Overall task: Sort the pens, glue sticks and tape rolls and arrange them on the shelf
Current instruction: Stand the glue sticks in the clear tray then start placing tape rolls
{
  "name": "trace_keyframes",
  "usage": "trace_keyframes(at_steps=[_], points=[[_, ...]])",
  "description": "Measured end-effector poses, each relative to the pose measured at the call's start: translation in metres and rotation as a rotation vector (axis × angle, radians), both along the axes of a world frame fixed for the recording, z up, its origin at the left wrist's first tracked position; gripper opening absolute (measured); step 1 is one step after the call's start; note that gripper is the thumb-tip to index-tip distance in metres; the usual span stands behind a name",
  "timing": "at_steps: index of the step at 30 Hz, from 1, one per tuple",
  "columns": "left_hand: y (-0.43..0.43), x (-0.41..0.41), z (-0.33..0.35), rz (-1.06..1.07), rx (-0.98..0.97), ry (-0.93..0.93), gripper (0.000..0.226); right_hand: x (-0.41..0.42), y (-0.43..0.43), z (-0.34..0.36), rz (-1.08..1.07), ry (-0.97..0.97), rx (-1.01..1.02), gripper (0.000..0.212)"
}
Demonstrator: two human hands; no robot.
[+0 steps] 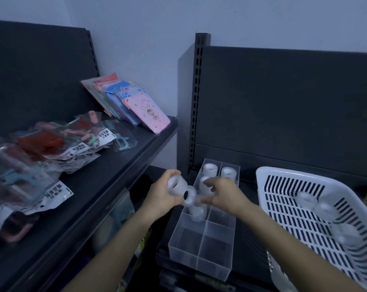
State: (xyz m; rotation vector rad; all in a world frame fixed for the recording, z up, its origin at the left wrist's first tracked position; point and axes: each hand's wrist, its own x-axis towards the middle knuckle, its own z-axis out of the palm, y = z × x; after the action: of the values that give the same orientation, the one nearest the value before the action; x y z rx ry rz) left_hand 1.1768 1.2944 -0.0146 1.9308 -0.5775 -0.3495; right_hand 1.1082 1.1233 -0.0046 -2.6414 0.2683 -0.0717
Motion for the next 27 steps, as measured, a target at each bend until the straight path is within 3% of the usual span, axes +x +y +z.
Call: trace_keyframes(at_steps=[4,9,17,22,24,27], points=[[-0.011,-0.005,0.005,-0.053,-0.138,0.071,0.056,-0.013,0.003,0.014,0.132,-0.046,0.174,0.064],[-0.024,-0.014,0.006,-0.111,-0.191,0.107,0.053,-0.021,-0.004,0.007,0.108,-0.078,0.071,0.054],[-0.012,-0.009,-0.005,-0.121,0.029,0.071,0.046,-0.026,-0.019,-0.001,0.013,0.318,-0.234,0.05],[-0.012,-0.014,-0.005,-0.145,-0.01,0.128,0.054,-0.019,-0.014,-0.023,0.084,0.357,-0.487,0.027],[-0.013,-0.015,-0.002,-0.168,-0.024,0.156,0.043,-0.02,-0.017,-0.025,0.096,0.341,-0.497,0.027],[-0.023,-0.02,0.005,-0.221,-0.038,0.234,0.047,-0.029,-0.027,-0.017,0.052,0.252,-0.339,0.038]])
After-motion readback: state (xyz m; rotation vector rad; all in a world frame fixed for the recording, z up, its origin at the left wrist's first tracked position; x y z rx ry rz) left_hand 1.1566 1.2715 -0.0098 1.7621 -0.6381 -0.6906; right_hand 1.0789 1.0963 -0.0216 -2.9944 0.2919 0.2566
